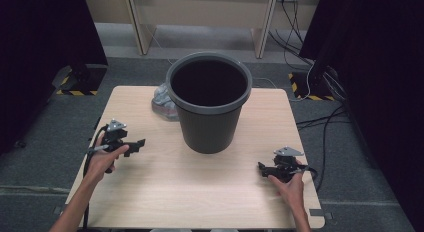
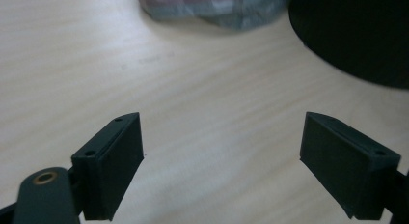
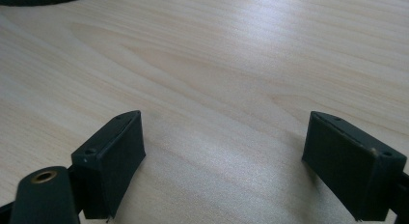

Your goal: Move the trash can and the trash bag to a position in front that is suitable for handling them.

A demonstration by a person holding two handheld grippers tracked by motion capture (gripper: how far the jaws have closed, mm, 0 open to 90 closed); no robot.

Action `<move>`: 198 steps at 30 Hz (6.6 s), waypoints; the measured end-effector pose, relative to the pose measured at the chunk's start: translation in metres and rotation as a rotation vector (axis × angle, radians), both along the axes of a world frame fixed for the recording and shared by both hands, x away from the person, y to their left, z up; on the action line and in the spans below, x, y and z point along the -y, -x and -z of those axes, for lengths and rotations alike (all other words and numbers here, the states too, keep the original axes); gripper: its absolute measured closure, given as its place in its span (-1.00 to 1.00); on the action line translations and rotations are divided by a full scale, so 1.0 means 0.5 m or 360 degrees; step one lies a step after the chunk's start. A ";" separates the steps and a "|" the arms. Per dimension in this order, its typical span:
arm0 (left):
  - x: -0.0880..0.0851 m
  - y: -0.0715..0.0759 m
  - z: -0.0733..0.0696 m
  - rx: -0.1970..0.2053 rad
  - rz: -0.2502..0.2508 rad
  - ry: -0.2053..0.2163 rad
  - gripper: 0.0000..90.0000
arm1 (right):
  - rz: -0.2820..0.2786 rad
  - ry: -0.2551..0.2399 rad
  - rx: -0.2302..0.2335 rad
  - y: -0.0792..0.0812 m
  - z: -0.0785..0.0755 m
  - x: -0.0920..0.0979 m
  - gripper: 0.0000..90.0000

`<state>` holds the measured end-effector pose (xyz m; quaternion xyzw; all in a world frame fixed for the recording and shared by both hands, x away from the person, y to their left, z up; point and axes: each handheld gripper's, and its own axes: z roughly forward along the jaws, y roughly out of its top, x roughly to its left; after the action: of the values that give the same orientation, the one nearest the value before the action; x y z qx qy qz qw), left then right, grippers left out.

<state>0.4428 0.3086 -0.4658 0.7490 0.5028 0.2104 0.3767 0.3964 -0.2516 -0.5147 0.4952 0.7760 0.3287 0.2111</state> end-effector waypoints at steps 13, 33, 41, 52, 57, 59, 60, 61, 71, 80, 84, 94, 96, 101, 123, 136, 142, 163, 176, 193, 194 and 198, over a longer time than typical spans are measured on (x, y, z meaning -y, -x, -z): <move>0.044 -0.134 -0.082 0.0065 -0.0012 0.0113 -0.67 | -0.0009 0.0006 0.0003 -0.001 0.000 0.000 -0.67; 0.177 -0.252 -0.036 0.0065 0.0023 0.0084 -0.64 | -0.0020 0.0006 0.0008 -0.001 0.000 0.000 -0.67; 0.200 -0.277 0.013 0.0018 0.0065 0.0049 -0.55 | -0.0021 0.0001 0.0002 0.000 0.000 -0.001 -0.67; 0.206 -0.293 0.070 -0.0051 0.0153 -0.0086 0.23 | -0.0025 0.0002 0.0003 0.000 0.000 -0.001 -0.67; 0.208 -0.288 0.068 -0.0062 0.0213 -0.0096 0.74 | -0.0025 0.0002 0.0003 0.000 0.000 -0.001 -0.67; 0.206 -0.284 0.062 -0.0072 0.0234 -0.0097 0.81 | -0.0025 0.0002 0.0003 0.000 0.000 -0.001 -0.67; 0.204 -0.281 0.058 -0.0084 0.0242 -0.0104 0.82 | -0.0025 0.0002 0.0003 0.000 0.000 -0.001 -0.67; 0.201 -0.278 0.054 -0.0093 0.0250 -0.0118 0.83 | -0.0026 0.0002 0.0003 0.000 0.000 -0.001 -0.67; 0.137 -0.196 -0.010 -0.0099 0.0308 -0.0187 0.86 | -0.0034 0.0006 0.0004 0.000 0.000 -0.001 -0.67; 0.064 -0.100 -0.032 -0.0034 0.0266 -0.0129 0.86 | -0.0033 0.0008 0.0006 0.000 0.000 -0.001 -0.67; 0.052 -0.063 -0.053 0.0023 0.0283 -0.0122 0.86 | -0.0031 0.0008 0.0005 0.001 0.000 -0.002 -0.67; 0.041 -0.001 -0.065 0.0072 0.0288 -0.0179 0.82 | -0.0035 0.0010 0.0010 0.001 0.000 -0.002 -0.67; 0.034 0.006 -0.061 0.0067 0.0281 -0.0157 0.82 | -0.0035 0.0009 0.0010 0.001 0.000 -0.002 -0.67; 0.014 0.021 -0.043 0.0057 0.0259 -0.0128 0.80 | -0.0034 0.0009 0.0010 0.001 0.000 -0.002 -0.67; 0.011 0.022 -0.013 0.0131 0.0033 0.0066 0.08 | -0.0030 0.0007 0.0007 0.001 0.000 -0.004 -0.67; 0.018 -0.007 0.039 0.0032 0.0042 -0.0021 0.80 | -0.0035 0.0008 0.0009 0.001 0.000 -0.005 -0.67; 0.005 0.030 0.044 0.0036 0.0069 -0.0033 0.86 | -0.0036 0.0008 0.0009 0.001 0.000 -0.005 -0.67; -0.025 0.157 0.045 0.0117 0.0048 0.0057 0.38 | -0.0038 0.0011 0.0009 0.001 0.000 -0.006 -0.67; -0.017 0.192 0.001 0.0157 -0.0008 0.0104 -0.53 | -0.0036 0.0007 0.0007 0.000 0.000 -0.008 -0.67; 0.015 0.257 0.046 0.0150 0.0121 0.0084 -0.64 | -0.0035 0.0006 0.0008 0.000 0.001 -0.008 -0.67; 0.016 0.260 0.046 0.0154 0.0120 0.0079 -0.65 | -0.0031 0.0004 0.0006 0.000 0.000 -0.009 -0.67; 0.026 0.278 0.040 0.0183 0.0151 0.0068 -0.65 | -0.0030 0.0001 0.0004 0.001 0.001 -0.009 -0.67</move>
<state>0.3038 0.2954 -0.4860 0.7505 0.4485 0.2242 0.4304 0.3961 -0.2471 -0.5150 0.4873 0.7806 0.3310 0.2090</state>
